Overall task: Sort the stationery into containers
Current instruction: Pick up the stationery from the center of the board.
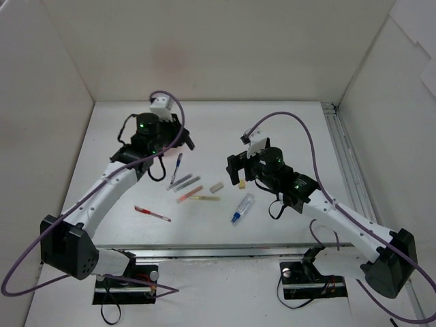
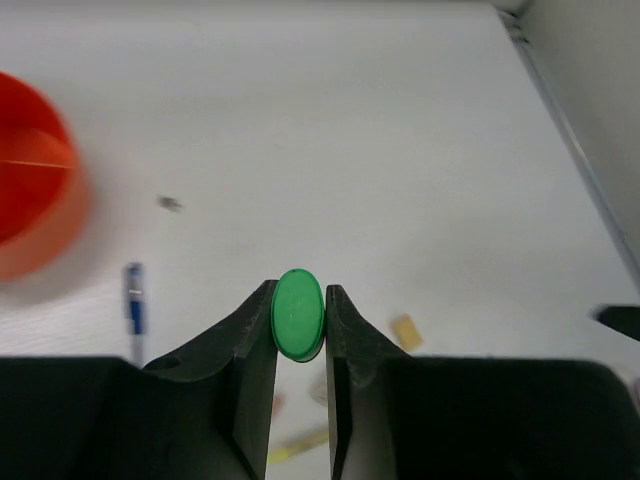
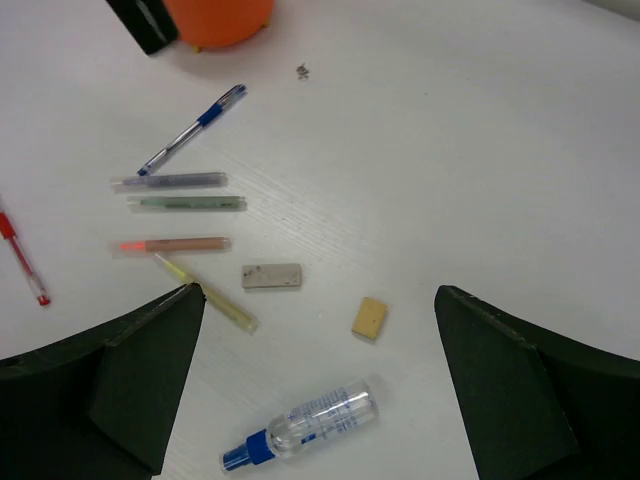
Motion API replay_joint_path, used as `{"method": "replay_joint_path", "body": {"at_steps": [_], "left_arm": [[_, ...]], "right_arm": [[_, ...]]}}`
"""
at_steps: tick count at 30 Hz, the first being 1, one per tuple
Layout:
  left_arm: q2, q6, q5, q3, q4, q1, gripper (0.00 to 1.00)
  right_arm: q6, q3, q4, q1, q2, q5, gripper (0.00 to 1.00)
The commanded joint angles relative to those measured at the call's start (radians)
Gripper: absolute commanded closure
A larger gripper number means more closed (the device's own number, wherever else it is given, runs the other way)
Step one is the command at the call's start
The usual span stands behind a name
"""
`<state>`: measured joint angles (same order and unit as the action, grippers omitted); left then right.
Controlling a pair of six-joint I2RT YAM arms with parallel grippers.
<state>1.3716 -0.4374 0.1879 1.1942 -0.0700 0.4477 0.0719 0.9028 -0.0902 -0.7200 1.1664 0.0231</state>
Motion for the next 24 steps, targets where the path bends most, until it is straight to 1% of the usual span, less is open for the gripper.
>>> {"method": "replay_joint_path", "body": {"at_steps": [1,2,4,5,6,7,8,9,12,16,18,20,24], "left_arm": [[-0.063,0.159,-0.019,0.054,0.05,-0.119,1.0],[-0.063,0.179,0.004,0.059,0.055,-0.188,1.0],[-0.042,0.239,0.028,0.084,0.062,-0.256,1.0],[-0.026,0.256,0.03,0.094,0.091,-0.286,1.0],[0.012,0.267,0.031,0.119,0.107,-0.341,1.0],[0.032,0.273,0.051,0.137,0.107,-0.372,1.0],[0.084,0.278,0.097,0.156,0.114,-0.4,1.0],[0.113,0.269,0.113,0.2,0.119,-0.449,1.0],[0.233,0.23,0.169,0.296,0.154,-0.518,1.0],[0.415,0.209,0.243,0.419,0.194,-0.543,1.0],[0.467,0.209,0.255,0.491,0.193,-0.543,1.0],[0.521,0.206,0.269,0.518,0.209,-0.543,1.0],[0.56,0.201,0.251,0.486,0.249,-0.543,1.0]], "right_arm": [[0.017,-0.024,-0.06,-0.001,-0.097,0.187,0.02],[0.011,-0.045,-0.057,-0.001,-0.109,0.245,0.02],[-0.006,-0.07,-0.046,-0.001,-0.137,0.291,0.02],[-0.007,-0.074,-0.042,0.005,-0.151,0.326,0.02],[-0.007,-0.073,-0.023,0.007,-0.155,0.34,0.02],[-0.007,-0.071,-0.008,0.013,-0.159,0.345,0.02],[-0.007,-0.061,0.009,0.033,-0.165,0.347,0.02],[-0.003,-0.055,0.035,0.039,-0.165,0.347,0.02],[-0.012,-0.051,0.052,0.06,-0.18,0.337,0.02],[-0.027,-0.053,0.052,0.079,-0.178,0.344,0.02],[-0.021,-0.054,0.055,0.085,-0.177,0.353,0.02],[-0.024,-0.056,0.055,0.091,-0.174,0.356,0.02],[-0.02,-0.061,0.055,0.1,-0.157,0.386,0.02]]}}
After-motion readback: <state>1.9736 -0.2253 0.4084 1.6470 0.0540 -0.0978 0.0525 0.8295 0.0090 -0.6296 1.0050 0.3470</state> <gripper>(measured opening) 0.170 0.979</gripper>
